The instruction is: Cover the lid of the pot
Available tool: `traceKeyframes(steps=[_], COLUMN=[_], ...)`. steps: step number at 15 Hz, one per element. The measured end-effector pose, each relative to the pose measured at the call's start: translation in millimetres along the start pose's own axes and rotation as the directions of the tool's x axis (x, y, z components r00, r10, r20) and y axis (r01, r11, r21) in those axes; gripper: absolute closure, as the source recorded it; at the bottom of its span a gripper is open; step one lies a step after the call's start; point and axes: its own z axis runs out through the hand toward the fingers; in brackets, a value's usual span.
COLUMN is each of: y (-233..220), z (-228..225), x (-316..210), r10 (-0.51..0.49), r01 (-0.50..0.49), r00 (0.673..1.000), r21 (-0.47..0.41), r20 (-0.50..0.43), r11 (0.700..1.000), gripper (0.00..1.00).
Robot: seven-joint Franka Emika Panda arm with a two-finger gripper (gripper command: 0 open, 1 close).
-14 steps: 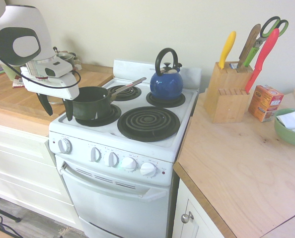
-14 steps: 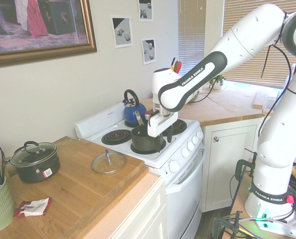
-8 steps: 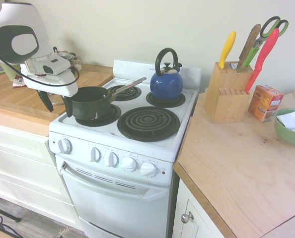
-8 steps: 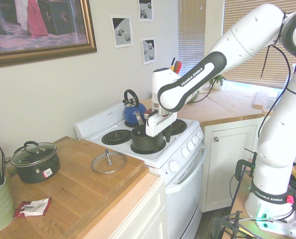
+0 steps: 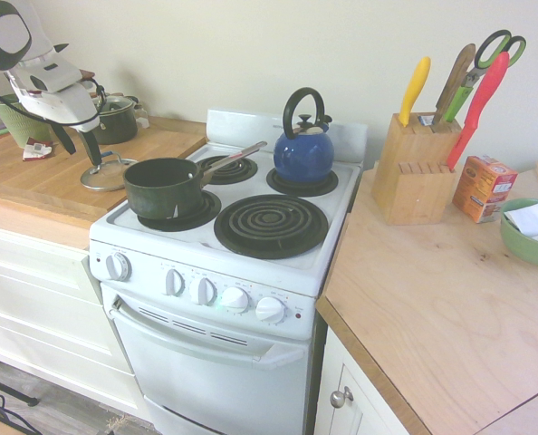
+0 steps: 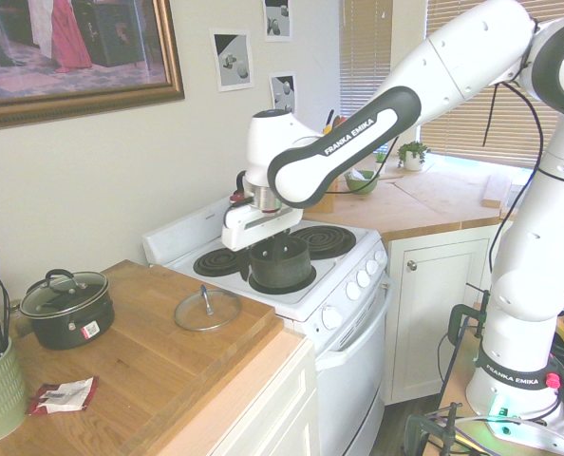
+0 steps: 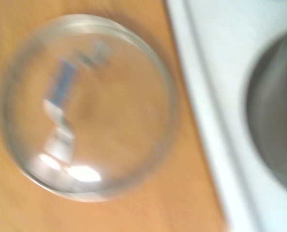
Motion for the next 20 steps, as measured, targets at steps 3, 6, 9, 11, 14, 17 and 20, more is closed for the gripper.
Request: traceKeyframes(steps=[3, 6, 9, 11, 14, 17, 20], y=[-43.1, -74.9, -86.4, -83.9, -82.7, -82.7, -87.0], z=[17.7, 41.9, 54.5, 59.6, 69.2, 82.3, 91.8], x=[-3.6, -2.1, 0.8, -0.8, -12.9, -18.3, -10.6], r10=[0.157, 0.257, 0.354, 0.375, 0.371, 0.363, 0.371], r01=[-0.157, -0.257, -0.358, -0.384, -0.381, -0.374, -0.383], r00=[0.987, 0.964, 0.929, 0.919, 0.922, 0.925, 0.921], r21=[0.02, 0.012, -0.018, -0.05, -0.087, -0.108, -0.114], r20=[-0.021, -0.062, -0.111, -0.123, -0.113, -0.112, -0.114], r11=[0.987, 0.966, 0.934, 0.922, 0.92, 0.921, 0.917], gripper=[0.0, 0.0, 0.0, 0.0, 0.0, 0.0, 1.0])
